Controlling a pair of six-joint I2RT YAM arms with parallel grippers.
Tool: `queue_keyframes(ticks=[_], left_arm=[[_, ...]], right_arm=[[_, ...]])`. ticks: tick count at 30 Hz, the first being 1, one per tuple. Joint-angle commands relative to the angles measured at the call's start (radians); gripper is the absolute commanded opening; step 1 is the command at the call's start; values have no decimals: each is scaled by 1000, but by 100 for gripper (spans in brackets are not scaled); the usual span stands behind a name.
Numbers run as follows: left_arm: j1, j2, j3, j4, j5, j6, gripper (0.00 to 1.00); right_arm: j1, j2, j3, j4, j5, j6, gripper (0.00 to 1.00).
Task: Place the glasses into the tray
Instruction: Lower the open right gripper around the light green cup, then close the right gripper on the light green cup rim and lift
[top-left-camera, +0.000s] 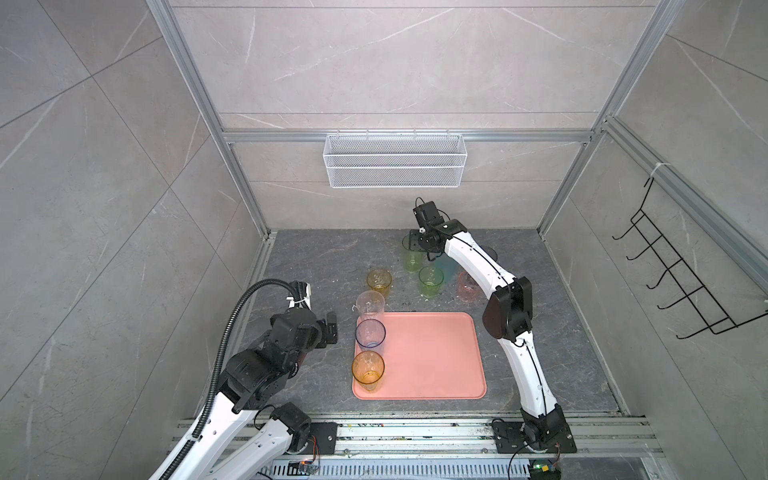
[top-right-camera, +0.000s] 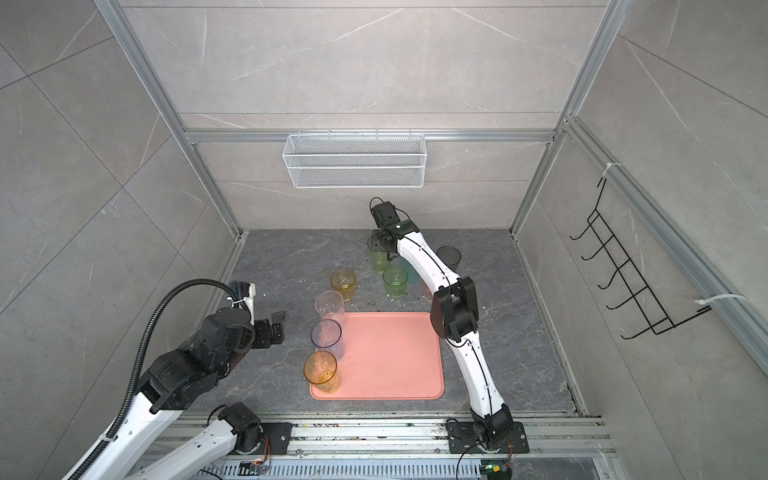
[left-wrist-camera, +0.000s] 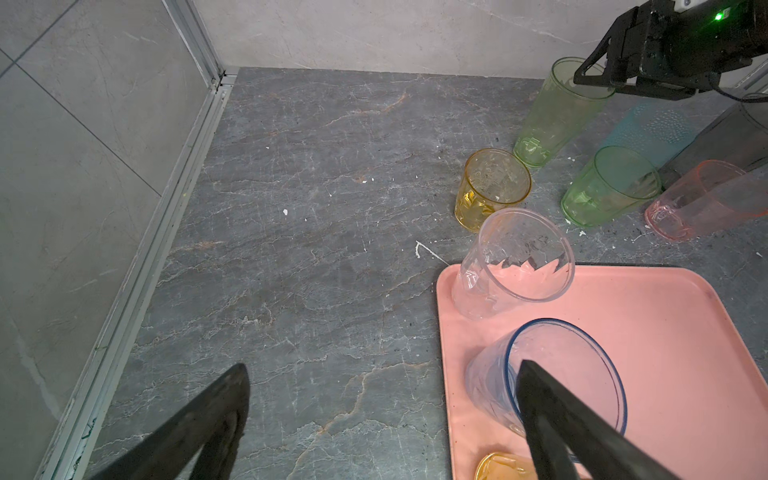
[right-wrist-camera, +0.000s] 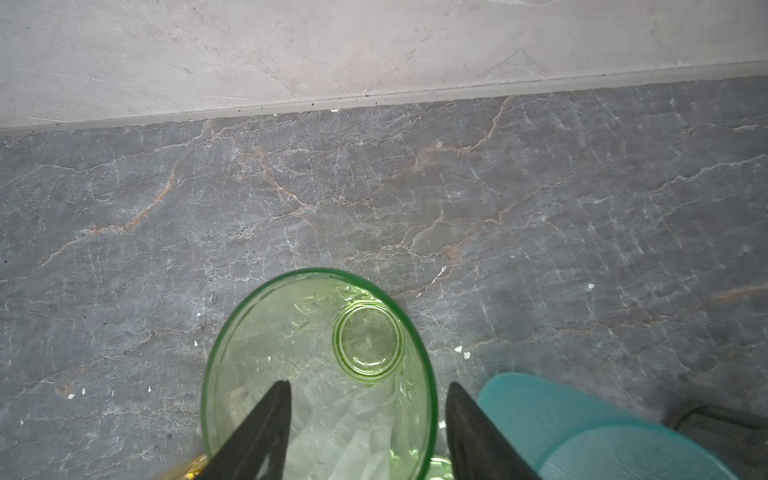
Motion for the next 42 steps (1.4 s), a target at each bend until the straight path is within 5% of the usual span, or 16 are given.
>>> queue_keyframes(ticks=[1,14,39,42], left_arm=[[-2,-6,-9,34,8,33,100],[-5,0,-12,39,9,38,100],[-5,45,-6,38,36,42,100],[-5,49,-4,38,22,42,100]], right_arm=[[-5,35,14,-26,-7,16,57],[-12,52,3,-17,-28,31,47],[-12,-4,-4,-33,-44,-19,0],[-8,-24,-3,-40,-53,-36,0]])
